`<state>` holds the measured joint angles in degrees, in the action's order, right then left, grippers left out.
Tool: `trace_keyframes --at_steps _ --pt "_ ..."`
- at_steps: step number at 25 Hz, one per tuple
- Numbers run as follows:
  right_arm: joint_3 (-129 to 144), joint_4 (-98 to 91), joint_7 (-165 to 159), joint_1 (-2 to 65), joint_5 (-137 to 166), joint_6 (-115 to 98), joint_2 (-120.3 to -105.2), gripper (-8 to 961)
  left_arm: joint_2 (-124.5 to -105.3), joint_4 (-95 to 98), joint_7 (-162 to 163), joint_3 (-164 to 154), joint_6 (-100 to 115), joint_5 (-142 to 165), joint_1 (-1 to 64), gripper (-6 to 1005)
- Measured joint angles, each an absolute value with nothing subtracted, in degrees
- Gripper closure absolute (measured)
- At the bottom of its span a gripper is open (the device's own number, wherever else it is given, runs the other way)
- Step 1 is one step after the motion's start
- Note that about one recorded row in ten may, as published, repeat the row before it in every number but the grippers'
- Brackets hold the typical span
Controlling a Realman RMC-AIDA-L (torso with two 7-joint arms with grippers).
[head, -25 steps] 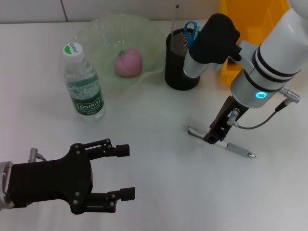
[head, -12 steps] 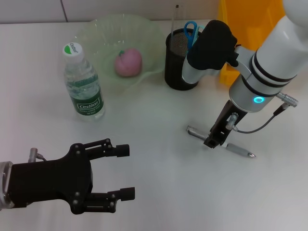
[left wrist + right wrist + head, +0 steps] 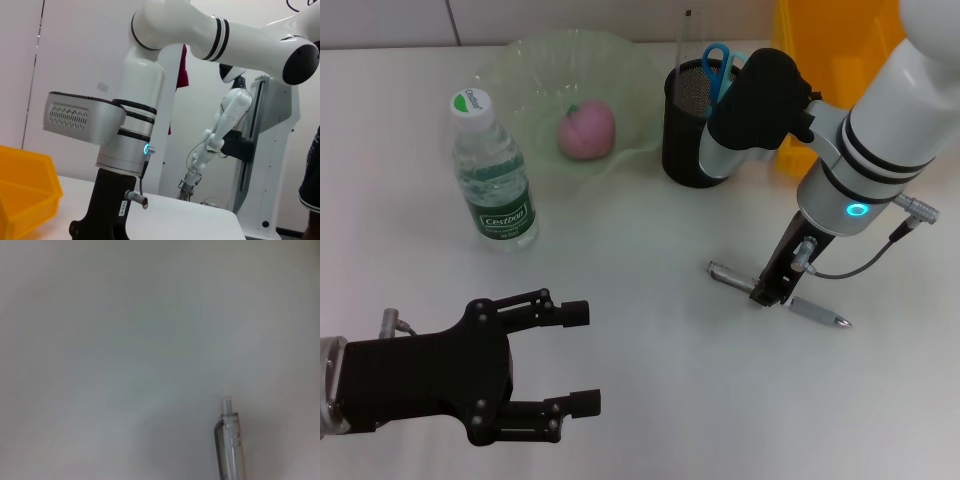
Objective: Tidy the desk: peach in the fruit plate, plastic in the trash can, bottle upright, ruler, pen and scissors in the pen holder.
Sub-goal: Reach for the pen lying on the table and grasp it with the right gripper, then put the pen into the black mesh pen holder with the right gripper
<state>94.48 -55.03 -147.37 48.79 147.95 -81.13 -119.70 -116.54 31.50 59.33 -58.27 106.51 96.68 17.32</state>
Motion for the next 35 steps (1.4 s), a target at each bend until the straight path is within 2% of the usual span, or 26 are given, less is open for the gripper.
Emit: trace_keyframes --at_steps 8,10,16,19,20,21,24,29,35 --pt "94.48 -54.74 -147.39 48.88 147.96 -81.12 -119.7 721 -116.54 31.46 59.33 -58.27 106.47 96.68 17.31 172" --pt "94.05 -55.47 -147.39 48.8 147.77 -81.5 -119.7 831 -116.49 31.46 59.33 -58.27 106.43 96.68 17.26 172" --pt "91.5 -60.21 -147.43 46.95 147.31 -81.75 -119.62 832 -116.46 31.47 59.33 -58.27 106.42 96.68 17.25 172" --pt "85.42 -69.0 -146.1 42.78 143.29 -80.97 -119.44 830 -116.45 31.69 59.33 -58.26 106.42 96.6 17.03 172" --pt "80.86 -74.68 -141.92 38.68 136.6 -77.68 -119.35 830 -116.49 31.7 59.33 -58.27 106.43 96.59 17.0 172" --pt "80.86 -74.68 -141.92 38.68 136.6 -77.68 -119.35 829 -116.49 31.7 59.33 -58.27 106.43 96.59 17.0 172" --pt "77.53 -77.08 -128.03 31.31 120.28 -66.43 -119.35 828 -116.52 31.71 59.33 -58.27 106.43 96.59 17.03 172" --pt "77.47 -65.95 -95.99 25.77 89.75 -55.48 -119.49 826 -116.45 31.65 59.33 -58.23 106.43 96.58 17.12 172" --pt "78.09 -40.13 -52.63 28.64 54.18 -58.84 -119.52 823 -116.49 31.57 59.33 -58.18 106.31 96.57 17.39 172"
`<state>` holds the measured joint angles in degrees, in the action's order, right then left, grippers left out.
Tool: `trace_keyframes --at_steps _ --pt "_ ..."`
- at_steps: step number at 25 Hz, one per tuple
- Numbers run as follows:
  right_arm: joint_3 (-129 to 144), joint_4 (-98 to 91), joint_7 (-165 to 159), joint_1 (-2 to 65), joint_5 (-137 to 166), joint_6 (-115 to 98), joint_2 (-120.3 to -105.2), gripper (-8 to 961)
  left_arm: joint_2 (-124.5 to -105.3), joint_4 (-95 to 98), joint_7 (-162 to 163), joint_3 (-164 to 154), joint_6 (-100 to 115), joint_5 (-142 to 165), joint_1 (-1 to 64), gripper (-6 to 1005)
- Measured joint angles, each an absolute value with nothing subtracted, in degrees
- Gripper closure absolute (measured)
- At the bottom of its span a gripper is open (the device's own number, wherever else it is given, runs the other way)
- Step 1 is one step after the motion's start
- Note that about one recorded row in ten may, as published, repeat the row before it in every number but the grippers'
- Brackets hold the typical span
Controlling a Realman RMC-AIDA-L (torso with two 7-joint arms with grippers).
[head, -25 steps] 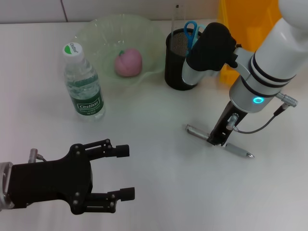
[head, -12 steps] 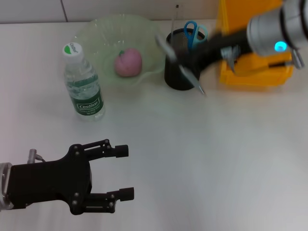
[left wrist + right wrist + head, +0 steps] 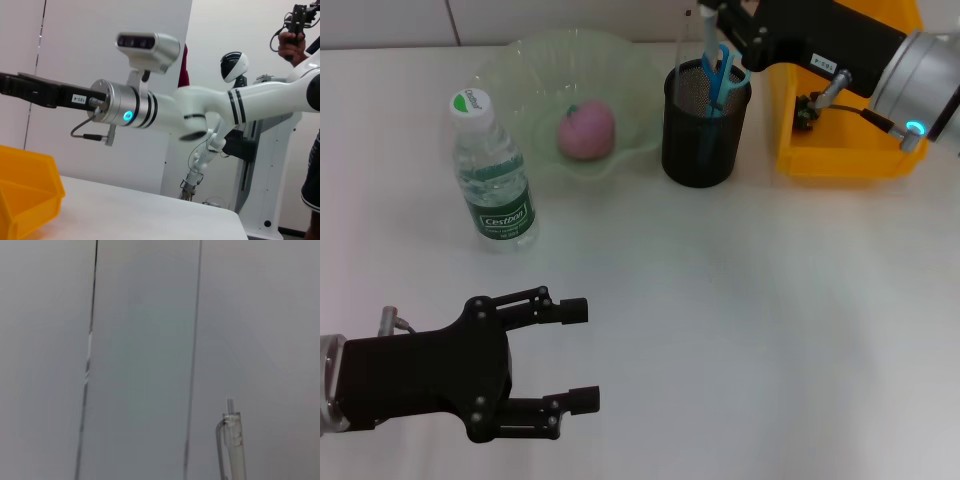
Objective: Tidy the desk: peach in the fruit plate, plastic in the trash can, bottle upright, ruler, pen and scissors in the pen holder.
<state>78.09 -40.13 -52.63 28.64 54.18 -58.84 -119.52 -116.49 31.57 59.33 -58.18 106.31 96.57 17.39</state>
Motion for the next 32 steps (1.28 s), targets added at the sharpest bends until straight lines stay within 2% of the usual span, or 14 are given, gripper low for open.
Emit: trace_keyframes --at_steps 5,13,23,32 --pt "77.56 -27.52 -40.75 33.06 45.14 -61.95 -119.46 821 -116.54 31.64 59.33 -58.18 106.26 96.6 17.46 172" --pt "77.28 -20.23 -39.81 37.34 44.75 -58.15 -119.62 817 -116.54 31.5 59.33 -58.18 106.25 96.6 17.46 172" --pt "78.05 -16.84 -39.71 38.16 44.83 -55.22 -119.72 813 -116.72 31.74 59.32 -58.18 106.51 96.59 17.23 172" --pt "77.55 -16.86 -39.69 36.02 44.65 -58.38 -119.76 808 -116.72 31.82 59.08 -58.18 106.59 96.48 17.48 172"
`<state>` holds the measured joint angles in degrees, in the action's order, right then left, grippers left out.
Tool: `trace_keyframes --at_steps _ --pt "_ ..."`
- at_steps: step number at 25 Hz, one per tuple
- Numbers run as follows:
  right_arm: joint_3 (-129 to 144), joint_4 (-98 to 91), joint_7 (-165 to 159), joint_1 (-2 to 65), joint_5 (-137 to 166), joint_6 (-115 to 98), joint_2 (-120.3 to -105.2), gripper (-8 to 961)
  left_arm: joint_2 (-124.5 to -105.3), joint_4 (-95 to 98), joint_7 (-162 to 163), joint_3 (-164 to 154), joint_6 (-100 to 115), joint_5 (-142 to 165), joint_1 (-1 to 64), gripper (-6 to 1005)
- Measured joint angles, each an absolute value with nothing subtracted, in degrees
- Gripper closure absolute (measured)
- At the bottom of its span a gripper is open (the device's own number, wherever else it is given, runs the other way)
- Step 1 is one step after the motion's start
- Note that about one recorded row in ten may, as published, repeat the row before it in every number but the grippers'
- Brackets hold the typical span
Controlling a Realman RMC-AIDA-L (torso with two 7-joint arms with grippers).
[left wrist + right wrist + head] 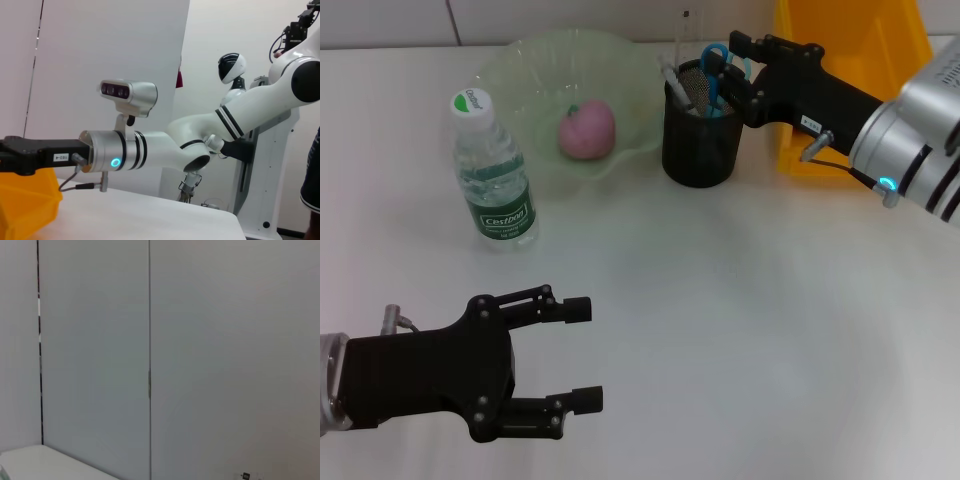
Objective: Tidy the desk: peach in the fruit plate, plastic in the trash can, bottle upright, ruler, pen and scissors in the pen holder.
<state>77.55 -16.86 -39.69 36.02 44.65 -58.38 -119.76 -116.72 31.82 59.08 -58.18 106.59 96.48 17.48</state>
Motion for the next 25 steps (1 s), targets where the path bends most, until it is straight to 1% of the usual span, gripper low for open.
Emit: trace_keyframes --at_steps 1,2,3,4,6,7,8,9,11,12,13,16,18,19,22,23,25 --pt "77.31 -17.02 -39.69 35.54 44.63 -59.71 -119.76 808 -116.72 31.82 58.94 -58.18 106.63 96.36 17.47 172" --pt "76.94 -17.17 -40.05 34.95 44.61 -61.35 -119.72 770 -116.72 31.82 58.86 -58.18 106.66 96.31 17.45 172" --pt "75.43 -18.22 -42.62 32.97 44.61 -66.62 -119.44 732 -116.7 31.82 58.77 -58.15 106.68 96.26 17.39 172" --pt "75.43 -18.22 -42.62 32.97 44.61 -66.62 -119.44 695 -116.61 31.82 58.73 -57.95 106.7 96.22 17.31 172" --pt "74.11 -20.92 -47.82 29.67 44.86 -73.41 -118.74 619 -116.44 31.82 58.71 -57.44 106.74 96.19 17.2 172" --pt "73.97 -23.25 -51.69 27.59 45.44 -76.26 -118.09 583 -116.37 31.82 58.71 -57.03 106.8 96.19 17.14 172" --pt "73.99 -28.4 -59.95 23.81 48.68 -80.82 -116.51 547 -116.28 31.82 58.71 -56.65 106.82 96.2 17.11 172" --pt "73.99 -28.4 -59.95 23.81 48.68 -80.82 -116.51 511 -116.12 31.82 58.71 -56.23 106.87 96.23 17.04 172" --pt "73.05 -33.39 -66.67 20.53 55.2 -85.22 -114.95 440 -115.76 31.82 58.71 -55.47 106.94 96.3 16.88 172" --pt "72.04 -35.14 -68.37 19.48 59.66 -87.98 -114.45 404 -115.6 31.82 58.71 -55.07 106.96 96.34 16.78 172" --pt "69.68 -37.43 -69.49 18.13 68.17 -93.11 -113.97 187 -115.3 31.81 58.72 -54.11 106.92 96.47 16.48 172" --pt "67.26 -38.27 -69.37 17.58 77.25 -97.72 -114.24 154 -115.1 31.81 58.72 -53.76 106.68 96.51 16.28 172" --pt "66.09 -38.12 -69.0 17.36 85.92 -100.69 -115.37 132 -114.63 31.8 58.7 -53.63 106.36 96.54 16.12 172" --pt "66.09 -38.12 -69.0 17.36 85.92 -100.69 -115.37 121 -114.63 31.8 58.7 -53.63 106.36 96.54 16.12 172" --pt "65.54 -37.8 -68.99 16.53 89.52 -100.4 -116.51 110 -114.43 31.7 58.7 -53.61 106.03 96.58 16.09 172" --pt "65.2 -37.75 -68.93 15.91 90.41 -99.68 -117.1 110 -114.43 31.66 58.7 -53.62 105.85 96.59 16.09 172" --pt "65.1 -37.72 -68.9 15.73 90.59 -99.31 -117.23 110 -114.5 31.53 58.7 -53.76 105.37 96.63 16.11 172"
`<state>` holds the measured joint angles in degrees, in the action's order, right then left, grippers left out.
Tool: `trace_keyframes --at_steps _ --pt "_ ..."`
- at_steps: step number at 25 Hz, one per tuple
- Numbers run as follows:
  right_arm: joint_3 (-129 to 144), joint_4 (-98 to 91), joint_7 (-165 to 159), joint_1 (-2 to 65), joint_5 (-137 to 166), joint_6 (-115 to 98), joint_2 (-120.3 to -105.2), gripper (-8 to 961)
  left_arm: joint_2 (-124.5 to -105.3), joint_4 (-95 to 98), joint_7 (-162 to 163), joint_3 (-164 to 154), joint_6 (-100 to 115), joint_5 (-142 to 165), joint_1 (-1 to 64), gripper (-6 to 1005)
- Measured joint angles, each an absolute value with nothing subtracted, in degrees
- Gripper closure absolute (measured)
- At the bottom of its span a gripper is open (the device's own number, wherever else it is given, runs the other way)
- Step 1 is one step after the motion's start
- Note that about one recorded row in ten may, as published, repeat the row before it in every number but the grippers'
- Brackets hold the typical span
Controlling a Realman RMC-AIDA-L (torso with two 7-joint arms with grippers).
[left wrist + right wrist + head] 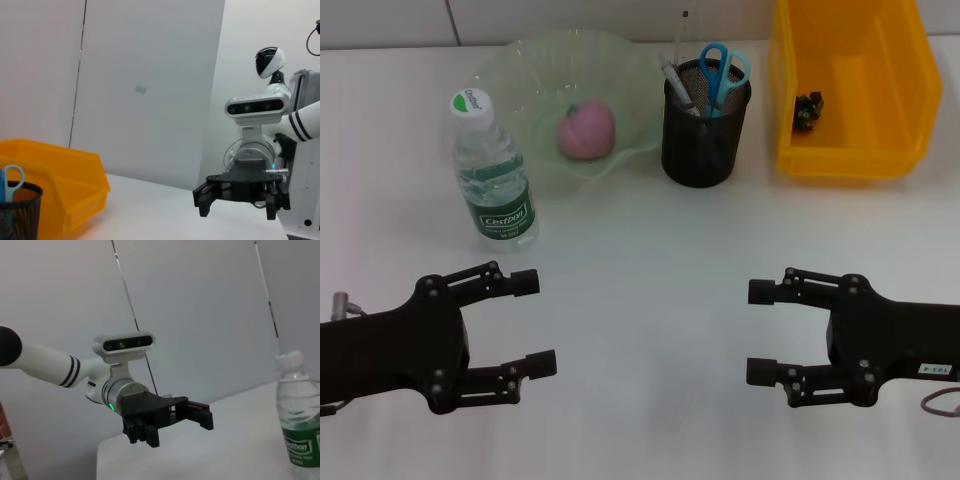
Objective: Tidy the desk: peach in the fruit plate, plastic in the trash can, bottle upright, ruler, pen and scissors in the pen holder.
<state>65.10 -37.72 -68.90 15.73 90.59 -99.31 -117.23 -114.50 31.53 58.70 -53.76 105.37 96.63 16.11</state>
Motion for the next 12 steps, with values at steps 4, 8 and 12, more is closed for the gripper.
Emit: trace_keyframes --at_steps 4,8,12 --pt "65.01 -37.67 -68.87 15.39 90.82 -98.56 -117.51 110 -114.64 31.48 58.7 -53.91 105.15 96.65 16.19 172" --pt "65.05 -37.59 -68.73 15.34 90.93 -97.83 -117.77 110 -115.13 31.59 58.7 -54.14 104.69 96.68 16.52 172" --pt "65.08 -37.2 -68.22 15.54 91.0 -96.93 -118.19 110 -115.44 31.75 58.53 -53.86 104.36 96.68 16.32 172"
